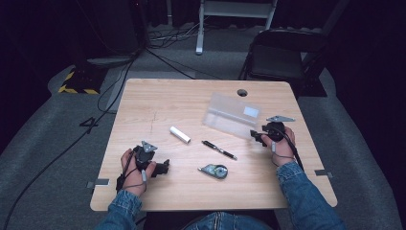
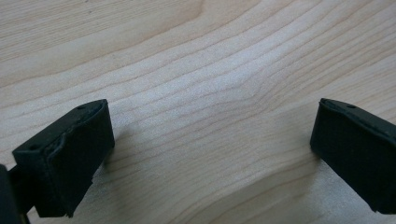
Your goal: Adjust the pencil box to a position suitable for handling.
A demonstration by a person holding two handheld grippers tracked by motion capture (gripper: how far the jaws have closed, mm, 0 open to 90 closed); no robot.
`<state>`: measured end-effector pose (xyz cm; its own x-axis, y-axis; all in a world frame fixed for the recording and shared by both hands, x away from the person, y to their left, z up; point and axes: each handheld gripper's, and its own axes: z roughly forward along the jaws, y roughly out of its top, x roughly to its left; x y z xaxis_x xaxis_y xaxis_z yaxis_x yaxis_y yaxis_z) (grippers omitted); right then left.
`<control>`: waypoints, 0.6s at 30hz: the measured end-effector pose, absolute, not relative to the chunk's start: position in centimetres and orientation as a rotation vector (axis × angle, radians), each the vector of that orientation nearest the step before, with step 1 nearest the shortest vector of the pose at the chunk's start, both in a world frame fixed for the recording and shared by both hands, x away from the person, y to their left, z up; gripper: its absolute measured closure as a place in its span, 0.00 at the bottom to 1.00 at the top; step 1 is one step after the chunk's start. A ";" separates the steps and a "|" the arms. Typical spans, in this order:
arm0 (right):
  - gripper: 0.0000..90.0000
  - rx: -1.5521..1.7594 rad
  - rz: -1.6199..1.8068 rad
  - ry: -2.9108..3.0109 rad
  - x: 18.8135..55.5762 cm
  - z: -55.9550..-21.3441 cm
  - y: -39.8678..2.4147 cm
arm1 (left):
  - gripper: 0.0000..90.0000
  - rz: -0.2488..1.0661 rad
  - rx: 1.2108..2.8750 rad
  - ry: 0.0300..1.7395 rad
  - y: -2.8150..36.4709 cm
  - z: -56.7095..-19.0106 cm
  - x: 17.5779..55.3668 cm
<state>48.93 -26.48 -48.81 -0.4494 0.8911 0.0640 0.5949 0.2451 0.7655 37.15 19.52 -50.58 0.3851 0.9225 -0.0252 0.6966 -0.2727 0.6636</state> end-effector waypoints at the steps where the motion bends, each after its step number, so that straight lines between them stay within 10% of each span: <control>1: 0.40 1.361 1.044 2.145 49.0 -48.9 -26.5 | 0.00 0.496 2.057 1.384 19.5 -50.6 37.1; 18: 0.53 1.224 0.981 2.255 49.4 -49.8 -25.4 | 0.00 0.496 2.057 1.384 19.5 -50.6 37.1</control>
